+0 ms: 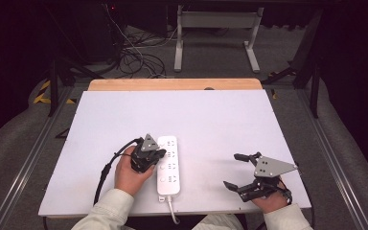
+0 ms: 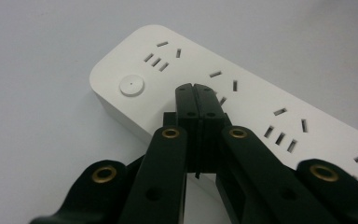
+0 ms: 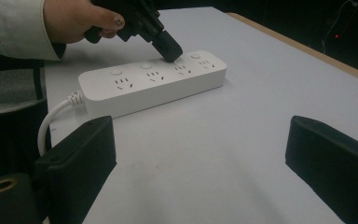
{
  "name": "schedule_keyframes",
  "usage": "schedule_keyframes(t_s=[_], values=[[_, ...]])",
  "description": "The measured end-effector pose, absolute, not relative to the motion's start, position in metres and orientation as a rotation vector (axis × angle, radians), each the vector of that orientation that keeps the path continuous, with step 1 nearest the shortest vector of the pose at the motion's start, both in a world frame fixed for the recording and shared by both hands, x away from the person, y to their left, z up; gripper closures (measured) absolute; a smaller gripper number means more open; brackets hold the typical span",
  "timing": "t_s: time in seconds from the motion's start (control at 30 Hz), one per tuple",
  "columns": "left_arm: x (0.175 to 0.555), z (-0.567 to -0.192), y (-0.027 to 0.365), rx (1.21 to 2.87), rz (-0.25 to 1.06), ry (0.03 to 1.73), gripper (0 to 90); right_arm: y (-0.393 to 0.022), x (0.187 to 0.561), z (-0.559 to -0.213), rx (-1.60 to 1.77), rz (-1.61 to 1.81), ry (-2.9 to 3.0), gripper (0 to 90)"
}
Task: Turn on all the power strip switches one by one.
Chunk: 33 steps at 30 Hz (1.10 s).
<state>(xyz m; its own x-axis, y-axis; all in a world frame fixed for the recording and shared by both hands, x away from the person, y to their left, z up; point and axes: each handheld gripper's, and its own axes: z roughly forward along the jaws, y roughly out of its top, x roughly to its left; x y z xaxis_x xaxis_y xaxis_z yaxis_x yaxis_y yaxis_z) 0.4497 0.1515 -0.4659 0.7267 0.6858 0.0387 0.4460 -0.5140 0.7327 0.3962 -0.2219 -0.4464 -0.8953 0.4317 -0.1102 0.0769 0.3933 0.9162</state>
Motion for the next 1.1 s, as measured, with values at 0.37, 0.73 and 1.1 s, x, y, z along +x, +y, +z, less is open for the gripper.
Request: schedule_keyframes(t_s=[0.37,0.73,1.1], values=[[0.45,-0.466,0.151,2.203,0.418,0.855,90.0,-0.221,0.396,-0.447,0.444,1.505,2.329,8.8],[0.45,-0.457,0.153,2.153,0.382,0.871,90.0,-0.22,0.396,-0.447,0.444,1.506,2.328,8.8],[0.453,-0.437,0.155,2.13,0.401,0.84,90.0,-0.221,0.397,-0.447,0.447,1.504,2.33,8.8]])
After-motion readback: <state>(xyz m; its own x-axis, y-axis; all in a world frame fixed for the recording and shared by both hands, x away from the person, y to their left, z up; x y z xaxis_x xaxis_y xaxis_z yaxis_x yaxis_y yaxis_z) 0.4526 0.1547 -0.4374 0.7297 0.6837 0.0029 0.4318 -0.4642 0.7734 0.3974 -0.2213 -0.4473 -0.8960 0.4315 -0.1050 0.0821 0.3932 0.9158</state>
